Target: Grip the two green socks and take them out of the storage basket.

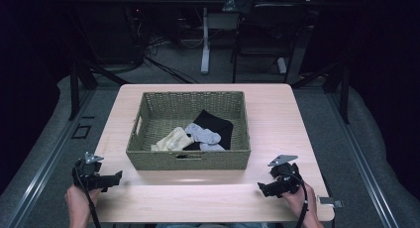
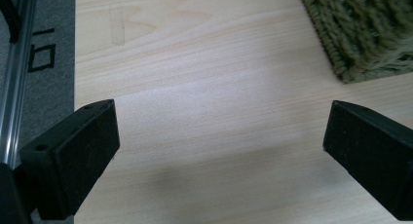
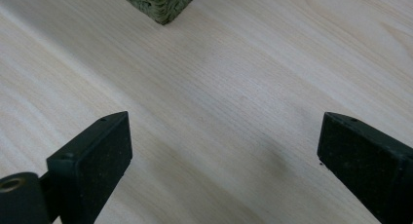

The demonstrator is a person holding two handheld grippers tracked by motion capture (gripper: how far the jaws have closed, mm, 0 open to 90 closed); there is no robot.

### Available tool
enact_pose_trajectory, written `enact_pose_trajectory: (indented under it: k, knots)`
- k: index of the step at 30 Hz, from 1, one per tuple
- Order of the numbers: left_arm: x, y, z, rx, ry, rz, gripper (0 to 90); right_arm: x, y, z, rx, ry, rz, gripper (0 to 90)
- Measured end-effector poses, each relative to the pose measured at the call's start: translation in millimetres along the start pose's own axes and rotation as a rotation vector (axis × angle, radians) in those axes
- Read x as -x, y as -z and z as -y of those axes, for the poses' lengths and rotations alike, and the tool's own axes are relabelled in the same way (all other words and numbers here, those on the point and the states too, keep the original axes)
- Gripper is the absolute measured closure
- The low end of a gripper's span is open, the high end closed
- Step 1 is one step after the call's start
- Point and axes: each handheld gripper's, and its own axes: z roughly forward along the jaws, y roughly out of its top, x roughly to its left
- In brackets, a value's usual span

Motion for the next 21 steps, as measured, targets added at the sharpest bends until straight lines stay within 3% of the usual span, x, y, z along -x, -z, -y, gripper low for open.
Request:
enact_pose_trajectory:
  k: [8, 13, 19, 21]
  knots:
    - [0.6, 7.9, -6.1, 0.015, -0.001, 0.009, 0.0, 2.0, -1.4, 0.7, 0.000, -0.006, -0.001, 5.2]
    - [-0.2, 20.8, -11.8, 0.042, 0.017, 0.025, 0.0, -0.5, -1.3, -0.9, -0.017, 0.017, 0.004, 5.2]
    - [-0.5, 26.7, -21.9, 0.016, 0.048, 0.066, 0.0, 1.0, 1.2, -0.1, 0.005, 0.003, -0.009, 5.2]
    - [0.8, 31.3, -25.3, 0.021, 0.044, 0.061, 0.0, 0.9, 1.8, -0.5, 0.009, 0.008, -0.005, 5.2]
